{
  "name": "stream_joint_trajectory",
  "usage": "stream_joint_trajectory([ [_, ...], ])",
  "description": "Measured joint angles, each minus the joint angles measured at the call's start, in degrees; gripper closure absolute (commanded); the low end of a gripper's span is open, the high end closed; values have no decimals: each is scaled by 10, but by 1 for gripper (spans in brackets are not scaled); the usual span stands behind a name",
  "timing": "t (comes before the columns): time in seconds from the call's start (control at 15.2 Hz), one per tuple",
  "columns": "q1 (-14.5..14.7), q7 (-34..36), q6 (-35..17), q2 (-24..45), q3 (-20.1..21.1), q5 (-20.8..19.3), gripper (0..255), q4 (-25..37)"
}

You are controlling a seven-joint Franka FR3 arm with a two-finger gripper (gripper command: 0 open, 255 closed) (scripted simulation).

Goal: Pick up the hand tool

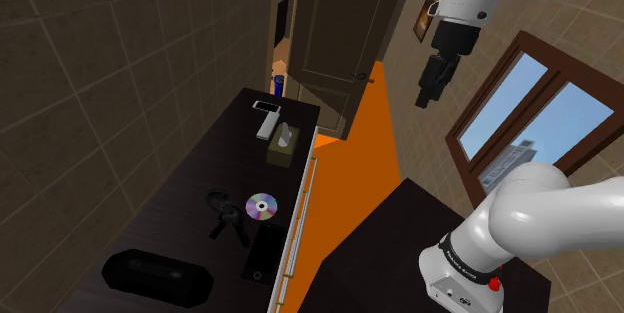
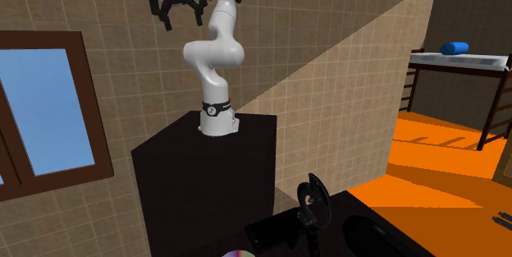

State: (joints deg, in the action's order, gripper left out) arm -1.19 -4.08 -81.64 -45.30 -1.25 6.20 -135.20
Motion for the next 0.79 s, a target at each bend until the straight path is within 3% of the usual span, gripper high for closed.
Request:
stream_joint_trajectory([
  [0.2,6,0,-25,10,8,7,0,-10],
  [0.79,51,5,-205,93,75,52,0,-65],
])
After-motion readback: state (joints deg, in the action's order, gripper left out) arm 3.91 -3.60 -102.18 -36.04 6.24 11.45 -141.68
